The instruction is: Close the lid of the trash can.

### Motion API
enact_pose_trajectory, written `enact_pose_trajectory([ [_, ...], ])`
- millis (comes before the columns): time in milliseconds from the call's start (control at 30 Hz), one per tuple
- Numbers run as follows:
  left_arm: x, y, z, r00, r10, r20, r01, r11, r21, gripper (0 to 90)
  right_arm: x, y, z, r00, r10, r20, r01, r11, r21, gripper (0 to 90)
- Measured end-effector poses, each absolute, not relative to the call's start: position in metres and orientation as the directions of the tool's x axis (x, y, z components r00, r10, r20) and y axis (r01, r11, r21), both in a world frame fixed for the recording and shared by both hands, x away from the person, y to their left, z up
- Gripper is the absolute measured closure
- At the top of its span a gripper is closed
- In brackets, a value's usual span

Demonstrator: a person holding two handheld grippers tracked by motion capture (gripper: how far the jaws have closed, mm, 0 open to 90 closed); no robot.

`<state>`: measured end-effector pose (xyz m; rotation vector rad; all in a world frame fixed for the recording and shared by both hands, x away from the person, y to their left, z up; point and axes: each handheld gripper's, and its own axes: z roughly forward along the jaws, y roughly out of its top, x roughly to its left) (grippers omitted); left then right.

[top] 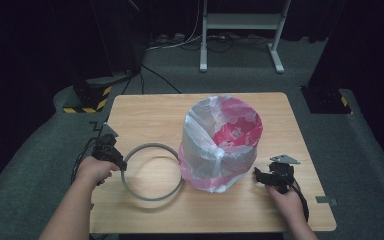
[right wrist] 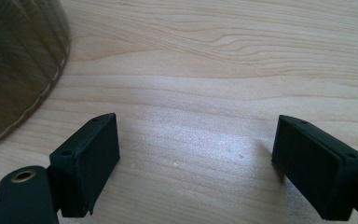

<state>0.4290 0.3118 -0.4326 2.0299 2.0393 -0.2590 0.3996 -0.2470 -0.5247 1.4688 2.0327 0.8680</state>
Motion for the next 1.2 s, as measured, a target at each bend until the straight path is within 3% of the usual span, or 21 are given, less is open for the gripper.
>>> enact_pose_trajectory([
  [900, 0.418, 0.338, -0.381, -0.01, 0.944, -0.329, 0.995, 0.041, 0.086, 83.4, 0.401, -0.25, -0.525, -0.334, 0.942, -0.017, 0.64, 0.24, 0.73, 13.0],
  [1200, 0.422, 0.33, -0.37, 0.01, 0.941, -0.339, 0.995, 0.025, 0.1, 83.4, 0.401, -0.252, -0.524, -0.352, 0.936, -0.017, 0.637, 0.253, 0.728, 13.8],
])
